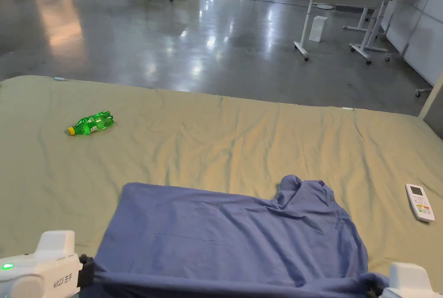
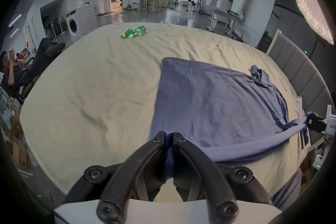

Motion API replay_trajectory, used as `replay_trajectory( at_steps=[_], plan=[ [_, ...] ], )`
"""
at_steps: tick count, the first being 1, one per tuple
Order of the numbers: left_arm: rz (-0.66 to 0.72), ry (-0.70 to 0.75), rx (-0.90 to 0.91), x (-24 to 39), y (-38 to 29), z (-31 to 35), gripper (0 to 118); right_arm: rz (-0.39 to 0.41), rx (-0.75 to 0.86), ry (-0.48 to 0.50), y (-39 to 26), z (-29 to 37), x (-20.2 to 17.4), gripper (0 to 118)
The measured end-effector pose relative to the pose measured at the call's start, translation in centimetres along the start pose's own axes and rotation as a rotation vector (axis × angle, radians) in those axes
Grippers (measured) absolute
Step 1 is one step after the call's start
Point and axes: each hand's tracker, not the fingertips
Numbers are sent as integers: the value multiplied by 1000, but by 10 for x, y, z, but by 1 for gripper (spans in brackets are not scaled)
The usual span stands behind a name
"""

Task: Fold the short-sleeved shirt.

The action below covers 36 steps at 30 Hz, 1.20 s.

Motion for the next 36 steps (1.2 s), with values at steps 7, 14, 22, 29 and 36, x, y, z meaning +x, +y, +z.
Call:
replay_trajectory(
  at_steps=[7,14,22,29,36],
  plan=[
    [31,0,-38,6,33,-71,8,-16,-86,0,32,-84,-4,9],
    [8,3,-92,12,41,-120,8,-30,-150,2,28,-140,-4,9],
    [-26,5,4,11,47,-105,44,-17,7,-5,32,-110,-5,64],
    [-42,-62,292,27,56,-47,52,-40,354,30,49,-40,-28,76],
    [-82,-32,543,57,40,24,40,-32,663,25,50,25,-66,70]
  ],
)
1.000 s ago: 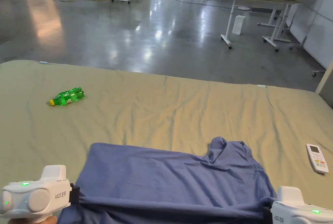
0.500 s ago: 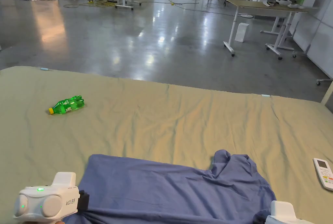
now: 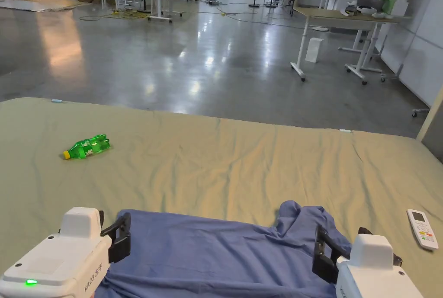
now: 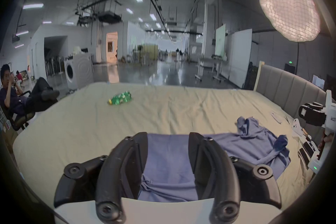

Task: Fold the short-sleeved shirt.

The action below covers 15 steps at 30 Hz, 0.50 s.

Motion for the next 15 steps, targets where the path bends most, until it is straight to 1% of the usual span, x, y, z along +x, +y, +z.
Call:
replay_trajectory(
  at_steps=[1,2,3,4,5,6,7,8,9,10,15],
  plan=[
    [4,7,22,3,1,8,38,19,46,-1,5,7,-5,68],
    [6,7,38,6,2,15,31,36,82,5,9,13,-10,63],
    [4,9,46,9,2,21,20,23,72,0,9,17,-14,50],
    [-2,18,60,12,2,27,15,51,111,-8,13,20,-19,35],
    [-5,19,71,13,2,32,12,45,99,-11,13,22,-22,14],
    [-10,22,81,15,4,39,5,49,109,-18,15,26,-25,8],
    [-20,32,97,17,4,44,4,40,115,-8,17,28,-26,8],
    [-27,28,99,18,5,48,1,22,113,10,17,30,-25,0],
    [-31,21,95,18,6,51,0,-10,96,13,15,32,-27,0],
    [-32,18,91,17,7,53,0,19,121,7,17,34,-29,0],
    [1,39,40,4,2,59,0,13,108,3,14,40,-26,0]
  ],
)
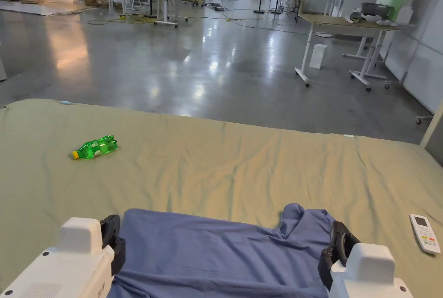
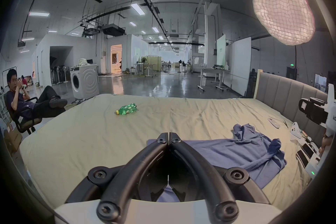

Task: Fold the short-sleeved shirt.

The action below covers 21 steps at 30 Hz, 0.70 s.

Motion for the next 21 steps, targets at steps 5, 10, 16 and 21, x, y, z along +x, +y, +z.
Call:
replay_trajectory(
  at_steps=[5,10,16,21],
  plan=[
    [52,17,-215,-37,-26,-22,0,-1,-26,-7,-5,1,7,0],
    [93,13,-477,-70,-53,-63,1,-7,-75,-12,-15,-2,14,0],
    [88,0,-696,-71,-73,-109,60,0,-128,-19,-26,-3,21,0],
    [15,35,-799,-69,-89,-144,69,8,-165,-37,-33,-2,28,0]
  ],
)
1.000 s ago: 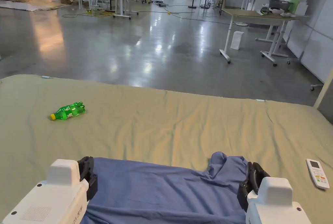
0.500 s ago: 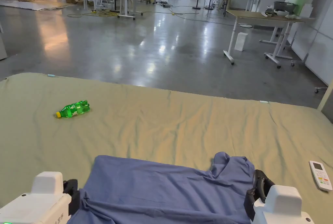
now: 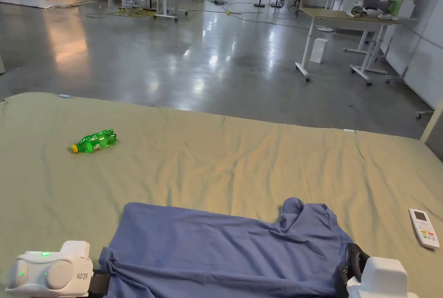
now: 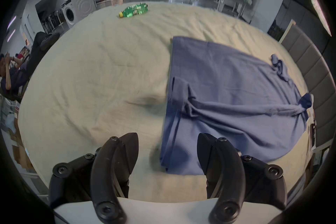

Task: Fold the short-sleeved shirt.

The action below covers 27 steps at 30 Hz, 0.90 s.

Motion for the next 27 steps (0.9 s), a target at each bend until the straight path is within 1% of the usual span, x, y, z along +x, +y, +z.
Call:
replay_trajectory(
  at_steps=[3,5,7,8,9,10,12,14,16,19,23,24,26,27],
  plan=[
    [-38,28,-78,4,-3,-16,69,9,-19,-18,-4,-1,3,0],
    [-26,28,-137,5,-6,-23,69,9,-32,-25,-4,0,5,0],
    [-13,21,-86,1,-13,-22,69,5,-44,-33,-6,-1,7,0],
    [-17,24,-89,2,-13,-21,66,5,-51,-36,-7,-1,7,0],
    [-31,30,-105,4,-13,-21,61,4,-57,-38,-8,-2,8,0],
    [-43,27,-108,2,-16,-21,53,0,-64,-38,-9,-3,9,0],
    [-52,10,-111,4,-16,-20,26,-7,-77,-37,-13,-7,10,0],
    [-58,2,-113,10,-19,-14,7,-16,-90,-37,-16,-9,11,0],
    [-62,-2,-112,12,-23,-12,5,-29,-107,-35,-18,-10,13,0],
    [-40,-12,-81,10,-29,-1,4,-31,-132,-41,-21,-11,22,0],
    [-12,-28,-35,1,-37,11,4,-12,-184,-84,-28,-18,50,0],
    [-4,-35,-23,0,-40,15,4,-35,-236,-83,-33,-21,60,0],
    [4,-44,-9,-5,-43,19,4,-30,-288,-77,-38,-28,75,0],
    [6,-45,-2,-6,-45,21,4,-32,-343,-82,-43,-32,83,0]
  ],
)
